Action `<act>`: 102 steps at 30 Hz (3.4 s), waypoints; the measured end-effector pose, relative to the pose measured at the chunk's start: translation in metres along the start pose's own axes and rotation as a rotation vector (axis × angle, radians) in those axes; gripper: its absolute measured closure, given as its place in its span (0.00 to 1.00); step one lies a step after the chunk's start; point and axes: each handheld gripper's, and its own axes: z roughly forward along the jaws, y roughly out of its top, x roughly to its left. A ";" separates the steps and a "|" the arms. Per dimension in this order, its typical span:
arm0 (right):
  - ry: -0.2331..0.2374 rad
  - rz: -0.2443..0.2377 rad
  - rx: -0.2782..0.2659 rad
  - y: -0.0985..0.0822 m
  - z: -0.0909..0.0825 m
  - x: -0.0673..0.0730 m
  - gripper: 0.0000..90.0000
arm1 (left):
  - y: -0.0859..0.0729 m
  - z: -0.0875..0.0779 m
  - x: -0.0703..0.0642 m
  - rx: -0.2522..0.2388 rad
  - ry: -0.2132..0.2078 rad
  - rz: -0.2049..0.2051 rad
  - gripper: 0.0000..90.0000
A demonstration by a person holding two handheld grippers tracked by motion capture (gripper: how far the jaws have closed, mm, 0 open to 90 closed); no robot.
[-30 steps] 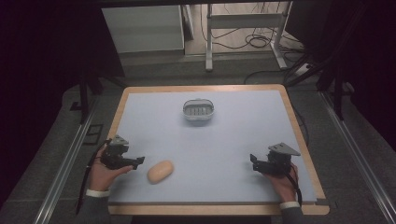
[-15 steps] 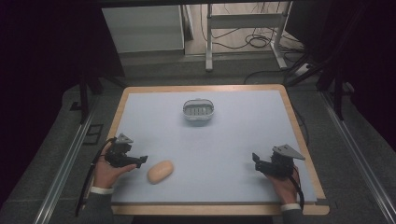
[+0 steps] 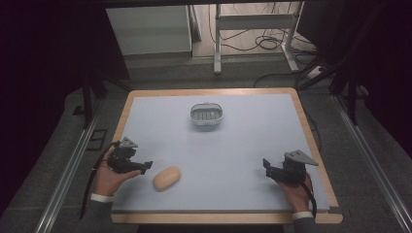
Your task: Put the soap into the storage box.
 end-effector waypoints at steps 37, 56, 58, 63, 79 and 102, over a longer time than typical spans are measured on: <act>-0.025 -0.015 -0.002 0.000 0.000 0.002 0.11 | 0.019 0.005 -0.038 0.071 -0.100 0.130 0.20; -0.031 -0.019 0.005 0.000 0.000 0.003 0.11 | 0.014 0.020 -0.063 0.138 -0.145 0.166 0.19; -0.031 -0.020 0.004 0.000 0.001 0.003 0.11 | 0.014 0.023 -0.065 0.148 -0.148 0.170 0.19; -0.031 -0.019 0.006 0.000 0.001 0.003 0.11 | 0.013 0.026 -0.068 0.164 -0.153 0.177 0.19; -0.032 -0.019 0.006 0.000 0.001 0.003 0.11 | 0.012 0.041 -0.075 0.229 -0.152 0.198 0.21; -0.033 -0.012 0.010 0.000 0.001 0.003 0.11 | 0.010 0.040 -0.075 0.221 -0.132 0.209 0.35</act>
